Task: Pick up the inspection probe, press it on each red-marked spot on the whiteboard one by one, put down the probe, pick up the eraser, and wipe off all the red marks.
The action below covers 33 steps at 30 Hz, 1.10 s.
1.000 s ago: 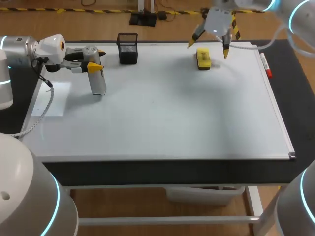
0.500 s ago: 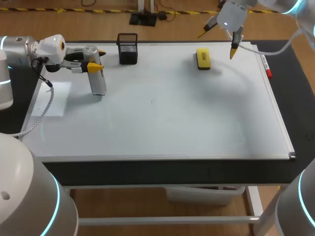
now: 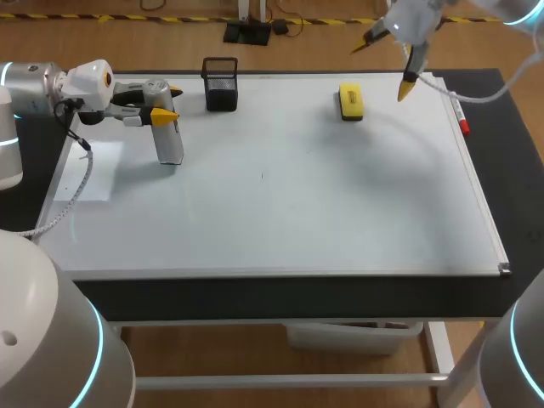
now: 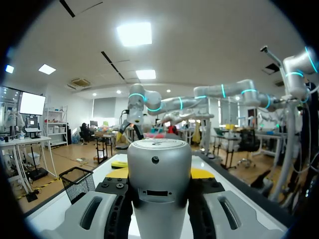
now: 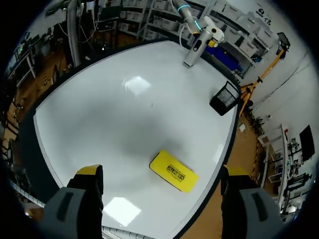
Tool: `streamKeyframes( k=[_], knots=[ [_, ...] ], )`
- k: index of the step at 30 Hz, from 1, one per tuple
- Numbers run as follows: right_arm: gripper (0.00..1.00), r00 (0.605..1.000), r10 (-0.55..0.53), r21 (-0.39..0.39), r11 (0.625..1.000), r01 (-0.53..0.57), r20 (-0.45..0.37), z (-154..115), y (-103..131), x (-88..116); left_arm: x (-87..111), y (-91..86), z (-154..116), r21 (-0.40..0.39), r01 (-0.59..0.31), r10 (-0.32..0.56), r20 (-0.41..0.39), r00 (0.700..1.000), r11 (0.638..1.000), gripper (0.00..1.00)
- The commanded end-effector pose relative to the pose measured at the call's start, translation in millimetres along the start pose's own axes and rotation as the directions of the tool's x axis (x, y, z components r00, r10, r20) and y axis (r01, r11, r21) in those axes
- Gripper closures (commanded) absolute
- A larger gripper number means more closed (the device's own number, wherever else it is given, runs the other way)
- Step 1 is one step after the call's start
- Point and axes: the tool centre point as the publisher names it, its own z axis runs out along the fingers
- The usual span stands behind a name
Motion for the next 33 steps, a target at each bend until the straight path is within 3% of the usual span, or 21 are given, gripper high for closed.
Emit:
streamKeyframes(
  k=[1, 7, 18, 33],
  knots=[
    [0.0, 0.999, 0.026, -0.002, 1.0, -0.026, 0.025, -11.4, 4.3, 0.4, 0.5, -0.9, 0.6, 0.0, -0.002, 0.002, 0.001, 1.0, 1.0, 1.0],
    [0.0, 0.996, 0.071, -0.024, 0.997, -0.07, 0.062, -28.6, 13.8, 1.0, 0.5, -0.9, 0.6, 0.0, -0.002, 0.002, 0.001, 1.0, 1.0, 1.0],
    [0.0, 0.989, 0.144, -0.043, 0.989, -0.143, 0.017, -51.5, 25.4, 0.6, 0.5, -0.9, 0.6, 0.0, -0.002, 0.002, 0.001, 1.0, 1.0, 1.0],
    [0.0, 0.989, 0.144, -0.043, 0.989, -0.143, 0.017, -51.5, 25.4, 0.6, 0.5, -0.9, 0.6, 0.0, -0.002, 0.002, 0.001, 1.0, 1.0, 1.0]
  ],
)
